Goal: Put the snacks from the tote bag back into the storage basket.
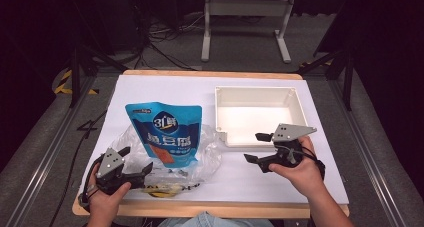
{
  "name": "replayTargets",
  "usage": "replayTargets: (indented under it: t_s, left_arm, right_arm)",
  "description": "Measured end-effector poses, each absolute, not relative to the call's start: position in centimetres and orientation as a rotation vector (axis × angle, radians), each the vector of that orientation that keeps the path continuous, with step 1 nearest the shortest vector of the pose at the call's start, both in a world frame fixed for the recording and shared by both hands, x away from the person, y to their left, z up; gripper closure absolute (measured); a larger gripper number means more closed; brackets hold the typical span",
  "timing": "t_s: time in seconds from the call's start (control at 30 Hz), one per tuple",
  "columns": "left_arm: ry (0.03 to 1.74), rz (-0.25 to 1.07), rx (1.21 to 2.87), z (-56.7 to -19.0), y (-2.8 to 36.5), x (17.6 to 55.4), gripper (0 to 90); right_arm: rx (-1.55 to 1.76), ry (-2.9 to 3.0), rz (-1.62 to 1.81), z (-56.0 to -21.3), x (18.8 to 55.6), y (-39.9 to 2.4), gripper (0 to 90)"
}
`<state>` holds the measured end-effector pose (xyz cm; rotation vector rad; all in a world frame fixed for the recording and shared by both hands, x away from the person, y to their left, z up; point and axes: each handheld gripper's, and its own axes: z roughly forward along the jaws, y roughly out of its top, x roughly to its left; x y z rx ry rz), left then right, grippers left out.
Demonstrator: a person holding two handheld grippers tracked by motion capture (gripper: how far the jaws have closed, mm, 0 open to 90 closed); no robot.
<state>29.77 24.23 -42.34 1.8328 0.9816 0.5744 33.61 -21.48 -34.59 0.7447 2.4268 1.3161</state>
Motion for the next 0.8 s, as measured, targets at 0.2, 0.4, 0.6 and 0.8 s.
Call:
replayTargets:
  t_s: [0.2, 0.4, 0.6, 0.8]
  left_arm:
    - [0.981, 0.572, 1.833, -42.3, 24.3, 29.8, 9.4]
    - [0.978, 0.572, 1.837, -42.4, 24.2, 29.8, 9.4]
    - [0.978, 0.569, 1.841, -42.4, 24.1, 29.8, 9.4]
    - [0.978, 0.565, 1.838, -42.4, 24.1, 29.8, 9.4]
  right_arm:
    - [0.701, 2.445, 1.329, -34.6, 33.9, -20.3, 21.9]
    - [0.681, 2.433, 1.341, -34.0, 34.2, -19.6, 21.8]
    - [0.659, 2.420, 1.368, -33.6, 34.6, -18.7, 20.8]
    - [0.639, 2.431, 1.394, -33.5, 35.2, -17.6, 20.5]
